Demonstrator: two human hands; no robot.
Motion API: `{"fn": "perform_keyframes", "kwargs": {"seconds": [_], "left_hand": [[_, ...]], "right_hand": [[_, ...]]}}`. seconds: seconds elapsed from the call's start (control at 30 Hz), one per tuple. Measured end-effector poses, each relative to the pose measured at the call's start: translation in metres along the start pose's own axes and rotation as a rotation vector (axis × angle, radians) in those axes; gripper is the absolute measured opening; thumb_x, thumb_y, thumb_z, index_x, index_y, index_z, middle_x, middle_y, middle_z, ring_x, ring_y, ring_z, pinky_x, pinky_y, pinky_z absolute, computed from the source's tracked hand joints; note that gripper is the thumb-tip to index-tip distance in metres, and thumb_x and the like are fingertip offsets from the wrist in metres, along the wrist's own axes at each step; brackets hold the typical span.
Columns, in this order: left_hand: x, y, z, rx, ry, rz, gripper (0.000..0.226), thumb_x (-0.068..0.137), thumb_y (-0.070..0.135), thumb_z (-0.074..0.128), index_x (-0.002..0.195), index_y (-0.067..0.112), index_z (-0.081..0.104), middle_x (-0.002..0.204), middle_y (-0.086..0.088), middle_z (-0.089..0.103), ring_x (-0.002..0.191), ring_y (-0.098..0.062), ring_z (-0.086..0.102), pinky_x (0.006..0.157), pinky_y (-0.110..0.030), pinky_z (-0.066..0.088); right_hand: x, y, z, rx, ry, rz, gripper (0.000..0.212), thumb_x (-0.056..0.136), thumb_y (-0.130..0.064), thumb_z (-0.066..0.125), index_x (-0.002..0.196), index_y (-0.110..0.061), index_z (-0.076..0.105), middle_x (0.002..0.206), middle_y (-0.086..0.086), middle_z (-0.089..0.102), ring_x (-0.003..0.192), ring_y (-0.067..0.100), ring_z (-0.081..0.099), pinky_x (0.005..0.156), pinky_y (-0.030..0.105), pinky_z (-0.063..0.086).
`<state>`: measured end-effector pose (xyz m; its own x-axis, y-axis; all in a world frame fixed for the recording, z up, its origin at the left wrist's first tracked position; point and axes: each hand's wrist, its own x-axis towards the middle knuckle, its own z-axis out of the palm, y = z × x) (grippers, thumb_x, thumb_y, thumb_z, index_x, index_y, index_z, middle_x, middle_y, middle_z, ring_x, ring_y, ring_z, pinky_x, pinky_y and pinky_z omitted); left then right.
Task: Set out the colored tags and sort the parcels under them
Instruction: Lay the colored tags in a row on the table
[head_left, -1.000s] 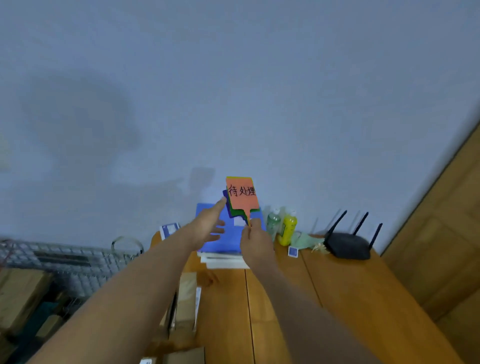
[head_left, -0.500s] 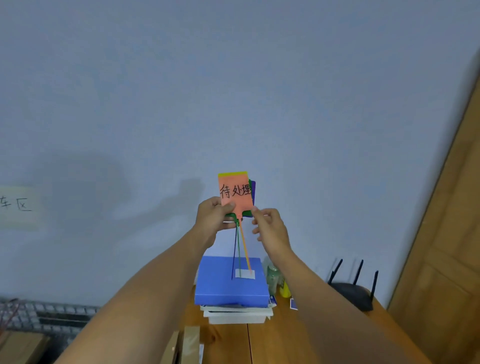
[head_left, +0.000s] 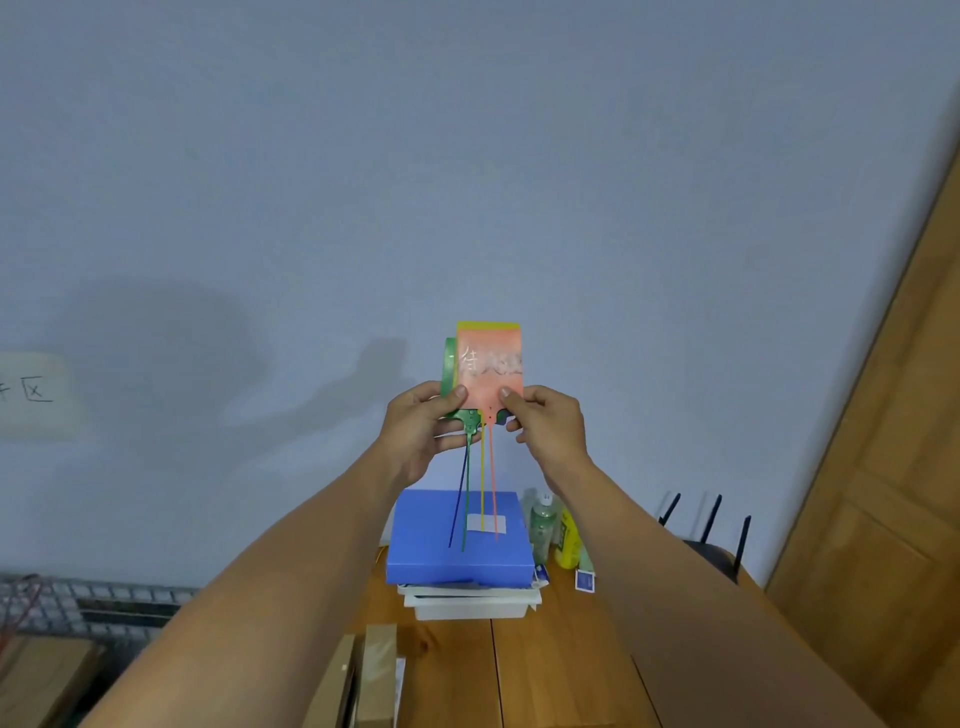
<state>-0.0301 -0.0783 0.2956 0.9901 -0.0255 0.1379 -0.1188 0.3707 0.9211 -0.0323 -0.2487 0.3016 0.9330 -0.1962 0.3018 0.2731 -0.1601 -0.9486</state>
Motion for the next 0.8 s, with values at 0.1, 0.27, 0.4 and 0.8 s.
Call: {"fn": "perform_keyframes", "kwargs": {"seconds": [0.1,0.27,0.4,0.8], "left_hand": [[0.005,-0.016,0.001,-0.03,0.006,-0.023,0.01,0.094,0.011,0.073,0.1,0.004,0.071,0.088,-0.015,0.077,0.078,-0.034,0.077,0.068,-0.042,0.064],[0.015,-0.05,-0.009,-0.004,0.052,-0.085,0.005,0.094,0.008,0.072,0.096,0.004,0.071,0.086,-0.015,0.077,0.072,-0.033,0.076,0.065,-0.041,0.064],[0.017,-0.087,-0.03,0.035,0.122,-0.142,0.003,0.094,0.006,0.071,0.092,0.005,0.07,0.083,-0.014,0.077,0.066,-0.03,0.076,0.061,-0.04,0.065],[0.014,-0.214,-0.095,-0.034,0.306,-0.312,0.01,0.095,0.01,0.071,0.104,0.008,0.068,0.086,-0.011,0.078,0.063,-0.026,0.073,0.059,-0.038,0.064]], "right_hand": [[0.002,0.014,-0.001,-0.008,0.008,0.023,0.023,0.09,-0.031,0.073,0.085,-0.009,0.074,0.082,0.011,0.075,0.061,0.011,0.064,0.061,0.029,0.054],[0.006,0.052,-0.007,0.008,0.059,0.079,0.022,0.093,-0.026,0.071,0.088,-0.004,0.074,0.072,0.004,0.067,0.058,0.012,0.058,0.055,0.021,0.053],[0.007,0.109,-0.017,0.123,0.042,0.244,0.021,0.093,-0.023,0.072,0.086,-0.003,0.072,0.075,0.004,0.068,0.061,0.015,0.057,0.058,0.027,0.051],[-0.054,0.329,-0.042,-0.061,-0.196,0.763,0.008,0.097,-0.02,0.065,0.101,-0.014,0.069,0.091,0.009,0.068,0.076,0.017,0.056,0.065,0.03,0.049]]}}
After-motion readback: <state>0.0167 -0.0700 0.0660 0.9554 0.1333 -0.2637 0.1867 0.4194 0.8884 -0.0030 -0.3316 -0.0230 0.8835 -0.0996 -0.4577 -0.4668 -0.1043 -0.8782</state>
